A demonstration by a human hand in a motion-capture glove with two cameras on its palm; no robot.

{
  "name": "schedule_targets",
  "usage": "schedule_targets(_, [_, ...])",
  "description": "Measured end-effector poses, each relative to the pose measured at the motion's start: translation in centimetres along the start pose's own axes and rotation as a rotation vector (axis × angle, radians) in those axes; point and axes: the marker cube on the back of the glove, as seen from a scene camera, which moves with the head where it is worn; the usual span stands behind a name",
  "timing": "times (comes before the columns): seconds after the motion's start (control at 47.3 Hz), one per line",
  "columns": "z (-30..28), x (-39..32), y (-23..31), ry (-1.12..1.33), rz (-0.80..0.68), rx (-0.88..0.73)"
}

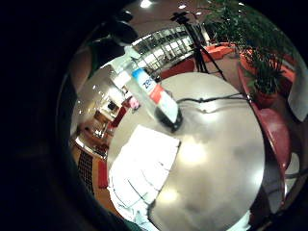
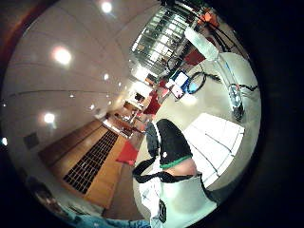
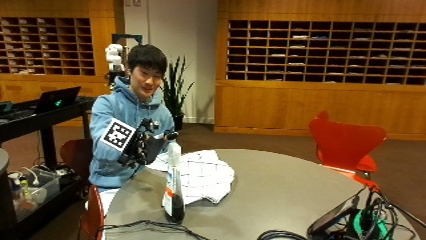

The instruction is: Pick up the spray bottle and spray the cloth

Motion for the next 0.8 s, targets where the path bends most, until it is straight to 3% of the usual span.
schedule_targets(0.338, [4.0,2.1,-3.8,-0.027,0.151,0.093])
schedule_targets(0.804, [7.1,4.0,-6.4,-0.055,0.292,0.099])
